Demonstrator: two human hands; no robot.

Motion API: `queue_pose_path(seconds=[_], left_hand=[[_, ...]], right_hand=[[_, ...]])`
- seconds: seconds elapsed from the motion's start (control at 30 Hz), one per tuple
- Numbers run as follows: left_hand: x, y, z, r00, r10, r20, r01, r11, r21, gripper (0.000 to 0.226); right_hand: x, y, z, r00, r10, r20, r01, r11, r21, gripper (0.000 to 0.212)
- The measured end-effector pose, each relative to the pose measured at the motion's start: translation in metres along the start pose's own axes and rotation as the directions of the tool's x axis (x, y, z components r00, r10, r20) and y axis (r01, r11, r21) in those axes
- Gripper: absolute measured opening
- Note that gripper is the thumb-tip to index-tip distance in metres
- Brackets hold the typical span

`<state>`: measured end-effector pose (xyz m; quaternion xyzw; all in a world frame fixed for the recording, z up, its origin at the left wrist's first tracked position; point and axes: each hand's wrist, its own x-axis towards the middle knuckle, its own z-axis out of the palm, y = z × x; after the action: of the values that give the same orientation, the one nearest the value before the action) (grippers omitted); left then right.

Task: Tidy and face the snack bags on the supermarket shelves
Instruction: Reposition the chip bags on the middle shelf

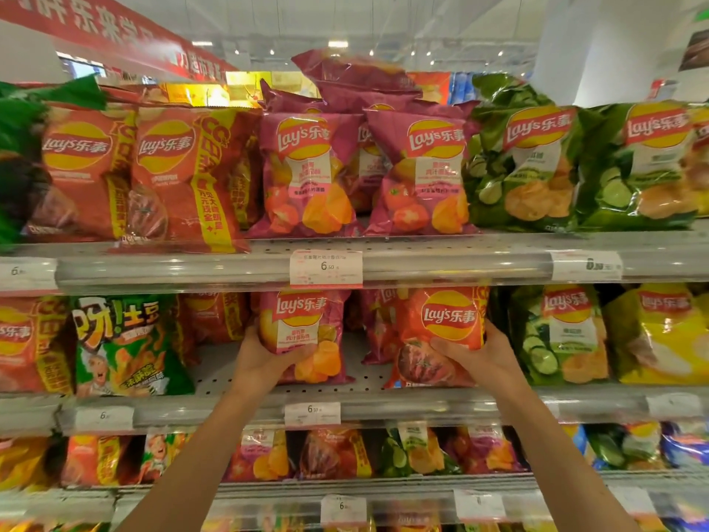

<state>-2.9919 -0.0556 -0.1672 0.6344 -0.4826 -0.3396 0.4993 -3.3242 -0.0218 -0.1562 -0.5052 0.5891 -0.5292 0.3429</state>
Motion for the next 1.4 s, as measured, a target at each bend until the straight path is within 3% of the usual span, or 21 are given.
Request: queue_pose_path(seconds=[0.17,0.33,0.6,0.8,1.2,1.4], left_hand=[[-0.02,0.013,0.024,0.998,0.06,0.011,-0.059,0.995,-0.083,0.097],[-0.042,0.022,0.072,0.993,0.064,0.101,-0.047,0.986,-0.16,0.104],[-0.063,0.036,0.152,0.984,0.119,0.131,-0.114,0.992,-0.044,0.111],[-0.07,0.04,0.178,0.988,0.103,0.115,-0.111,0.992,0.064,0.112],[-0.077,0.037,0.147,0.949,0.116,0.294,-0.219,0.912,0.347,0.136],[-0.066,0.012,0.079,0.935,0.189,0.299,-0.329,0.773,0.542,0.098]], right_hand=[[-0.014,0.0,-0.028,0.999,0.035,-0.038,-0.032,0.996,0.084,0.055],[-0.041,0.01,-0.061,0.992,0.076,-0.098,-0.065,0.992,0.109,0.057],[-0.066,0.026,-0.111,0.981,0.092,-0.173,-0.069,0.988,0.138,0.064],[-0.081,0.035,-0.131,0.985,0.094,-0.143,-0.073,0.986,0.147,0.075],[-0.095,0.017,-0.093,0.996,0.085,-0.017,-0.082,0.986,0.148,0.072],[-0.102,-0.002,-0.024,0.996,0.075,0.042,-0.08,0.99,0.12,0.074]])
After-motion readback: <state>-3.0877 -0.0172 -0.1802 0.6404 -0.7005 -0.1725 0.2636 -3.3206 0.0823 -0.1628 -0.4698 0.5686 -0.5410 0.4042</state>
